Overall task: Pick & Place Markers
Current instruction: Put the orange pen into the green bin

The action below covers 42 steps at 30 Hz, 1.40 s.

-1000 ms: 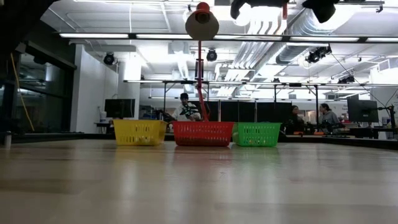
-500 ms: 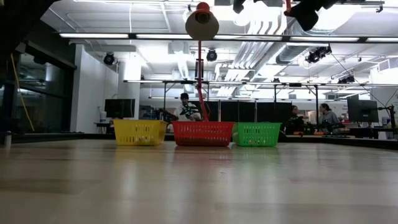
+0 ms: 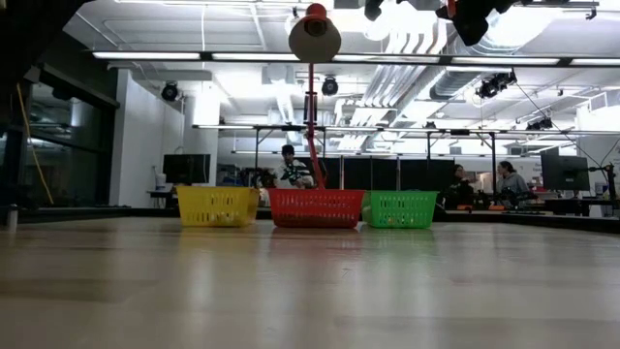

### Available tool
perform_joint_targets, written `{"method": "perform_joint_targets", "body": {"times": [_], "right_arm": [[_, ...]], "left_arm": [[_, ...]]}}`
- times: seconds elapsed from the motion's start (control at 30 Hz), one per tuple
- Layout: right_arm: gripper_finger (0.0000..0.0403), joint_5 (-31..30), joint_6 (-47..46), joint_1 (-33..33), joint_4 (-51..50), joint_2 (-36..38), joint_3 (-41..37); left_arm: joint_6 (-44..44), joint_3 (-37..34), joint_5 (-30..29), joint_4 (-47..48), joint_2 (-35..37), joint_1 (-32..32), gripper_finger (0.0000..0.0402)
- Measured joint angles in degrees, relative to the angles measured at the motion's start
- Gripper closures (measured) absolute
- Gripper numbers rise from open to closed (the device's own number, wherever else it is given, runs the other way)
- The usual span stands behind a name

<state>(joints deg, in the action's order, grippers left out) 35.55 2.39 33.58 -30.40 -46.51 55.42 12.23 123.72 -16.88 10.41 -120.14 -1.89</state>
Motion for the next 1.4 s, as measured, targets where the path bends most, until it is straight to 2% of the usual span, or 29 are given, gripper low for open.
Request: {"method": "perform_joint_targets", "body": {"times": [0.47, 0.83, 0.93, 1.23, 1.4], "right_arm": [[0.0368, 2.3, 0.6, 0.0, 0.9, -1.4, 0.0], [0.0372, 2.8, 0.8, 0.0, 0.8, -1.5, 0.0], [0.0372, 2.8, 0.6, 0.0, 0.7, -1.5, 0.0], [0.0372, 2.4, 0.9, 0.0, -0.6, -1.6, 0.0], [0.0372, 1.3, 1.7, 0.0, -2.7, -1.6, 0.0]], "left_arm": [[0.0, 0.0, 1.3, 0.0, 0.0, 0.0, 0.0364], [-2.0, 0.0, 1.3, 0.0, 0.0, 0.0, 0.0361], [-4.2, 0.0, 1.4, 0.0, 0.0, 0.0, 0.0336], [-5.4, 0.0, 1.8, -0.2, 0.0, 0.0, 0.0195], [-6.0, 0.1, -3.1, 3.5, 3.4, 0.0, 0.0172]]}}
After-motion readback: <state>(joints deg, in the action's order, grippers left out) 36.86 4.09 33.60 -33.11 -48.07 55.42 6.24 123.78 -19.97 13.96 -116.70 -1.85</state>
